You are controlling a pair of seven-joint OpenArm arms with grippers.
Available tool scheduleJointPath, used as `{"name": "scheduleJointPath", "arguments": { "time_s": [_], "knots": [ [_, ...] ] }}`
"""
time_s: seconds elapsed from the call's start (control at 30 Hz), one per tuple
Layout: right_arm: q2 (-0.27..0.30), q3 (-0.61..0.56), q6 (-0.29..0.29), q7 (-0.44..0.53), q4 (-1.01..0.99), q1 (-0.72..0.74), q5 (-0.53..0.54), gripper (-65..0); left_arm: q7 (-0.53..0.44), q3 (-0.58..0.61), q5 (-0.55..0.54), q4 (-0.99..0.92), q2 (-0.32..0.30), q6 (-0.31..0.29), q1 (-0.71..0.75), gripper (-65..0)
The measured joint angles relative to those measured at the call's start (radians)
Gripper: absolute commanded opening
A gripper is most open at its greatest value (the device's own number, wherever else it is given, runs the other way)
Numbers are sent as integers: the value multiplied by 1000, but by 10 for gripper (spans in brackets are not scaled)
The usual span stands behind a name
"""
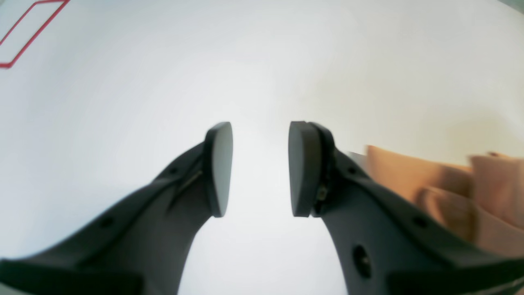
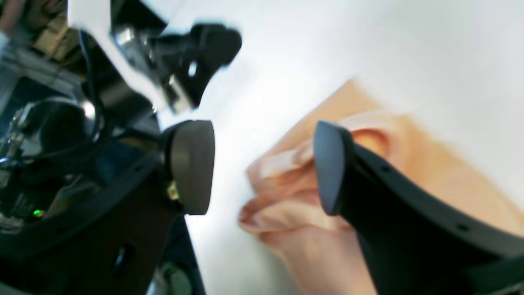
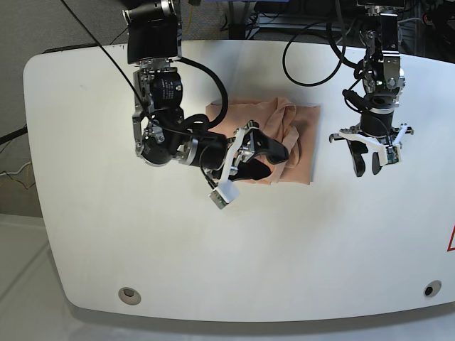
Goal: Fold the T-shirt properly
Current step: 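Press the folded bundle flat with the right gripper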
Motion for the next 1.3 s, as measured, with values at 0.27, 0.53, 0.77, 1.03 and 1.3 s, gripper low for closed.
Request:
{"name": "scheduleJointPath", "arguments": {
  "time_s": [0.27,0.53,0.77,1.03,1.3],
  "knots": [
    [42,-4,3,7,27,-11,-2,-516,-1,18,0,0,0,-6,0,-433],
    [87,-4,1,84,11,-46,-11,-606,-1,18,0,0,0,-3,2,-433],
    [87,-5,0,89,-9,-48,-73,-607,0,18,0,0,0,-2,16,-433],
    [85,-5,0,92,-9,-51,-182,-607,-1,18,0,0,0,-2,19,-433],
    [85,-4,0,93,-9,-68,-233,-607,-2,18,0,0,-1,-2,30,-433]
  ]
}}
